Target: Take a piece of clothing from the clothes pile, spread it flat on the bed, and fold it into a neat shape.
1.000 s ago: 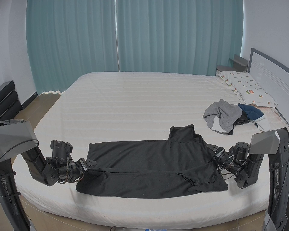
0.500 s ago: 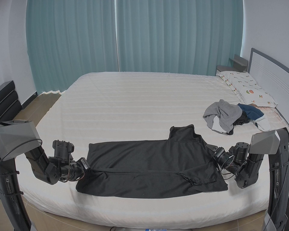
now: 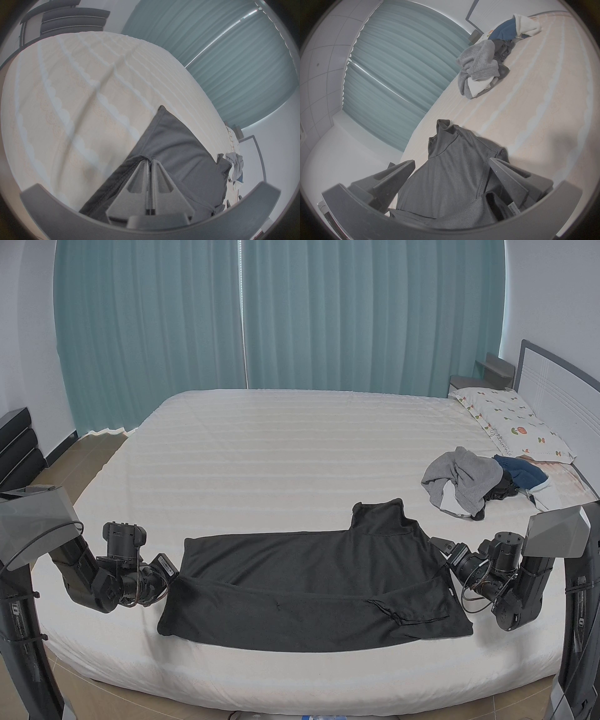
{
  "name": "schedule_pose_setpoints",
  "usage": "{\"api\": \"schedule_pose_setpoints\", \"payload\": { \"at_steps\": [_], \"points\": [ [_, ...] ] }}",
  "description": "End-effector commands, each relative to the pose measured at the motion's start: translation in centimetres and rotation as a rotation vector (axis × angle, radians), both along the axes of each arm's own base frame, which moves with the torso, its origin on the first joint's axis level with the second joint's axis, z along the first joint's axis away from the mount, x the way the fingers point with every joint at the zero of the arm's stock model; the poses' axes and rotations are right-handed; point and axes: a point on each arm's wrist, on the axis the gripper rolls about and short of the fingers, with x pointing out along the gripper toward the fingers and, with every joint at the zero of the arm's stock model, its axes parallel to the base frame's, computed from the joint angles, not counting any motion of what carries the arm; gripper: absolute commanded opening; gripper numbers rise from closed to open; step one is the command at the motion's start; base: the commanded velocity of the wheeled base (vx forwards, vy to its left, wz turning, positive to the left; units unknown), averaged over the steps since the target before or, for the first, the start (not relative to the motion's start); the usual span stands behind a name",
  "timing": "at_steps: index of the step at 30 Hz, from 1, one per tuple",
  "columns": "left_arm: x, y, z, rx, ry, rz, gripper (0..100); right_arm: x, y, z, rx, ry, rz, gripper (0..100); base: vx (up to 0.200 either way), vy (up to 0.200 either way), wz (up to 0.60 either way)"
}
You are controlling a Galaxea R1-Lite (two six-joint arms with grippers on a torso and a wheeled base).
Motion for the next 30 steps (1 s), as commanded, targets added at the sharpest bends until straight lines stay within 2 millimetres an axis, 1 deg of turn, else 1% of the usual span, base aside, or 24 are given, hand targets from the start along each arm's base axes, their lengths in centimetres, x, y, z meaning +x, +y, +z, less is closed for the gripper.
{"api": "schedule_pose_setpoints", "payload": {
  "at_steps": [1, 5, 11, 18, 23, 30],
  "points": [
    [0.6, 0.7, -0.8, -0.003, 0.012, 0.021, 0, -0.2, 0.0, 0.7, -0.012, -0.025, 0.009, 100, 0.0, 0.0, 0.0],
    [0.6, 0.6, -1.7, 0.0, 0.035, 0.019, 0, -0.3, 0.1, 0.6, -0.02, -0.022, 0.016, 100, 0.0, 0.0, 0.0],
    [0.6, 0.5, -2.0, 0.002, 0.042, 0.017, 0, -0.8, 0.1, 0.2, -0.028, -0.003, 0.067, 100, 0.0, 0.0, 0.0],
    [0.6, 0.5, -2.2, 0.002, 0.044, 0.017, 0, -1.2, 0.1, -0.4, -0.079, 0.013, 0.103, 100, 0.0, 0.0, 0.0],
    [0.6, 0.5, -2.2, 0.002, 0.044, 0.015, 0, -1.3, 0.0, -1.6, -0.154, 0.017, 0.137, 100, 0.0, 0.0, 0.0],
    [0.6, 0.5, -2.2, 0.002, 0.044, 0.015, 0, -1.5, 0.0, -2.3, -0.19, 0.019, 0.186, 100, 0.0, 0.0, 0.0]
  ]
}}
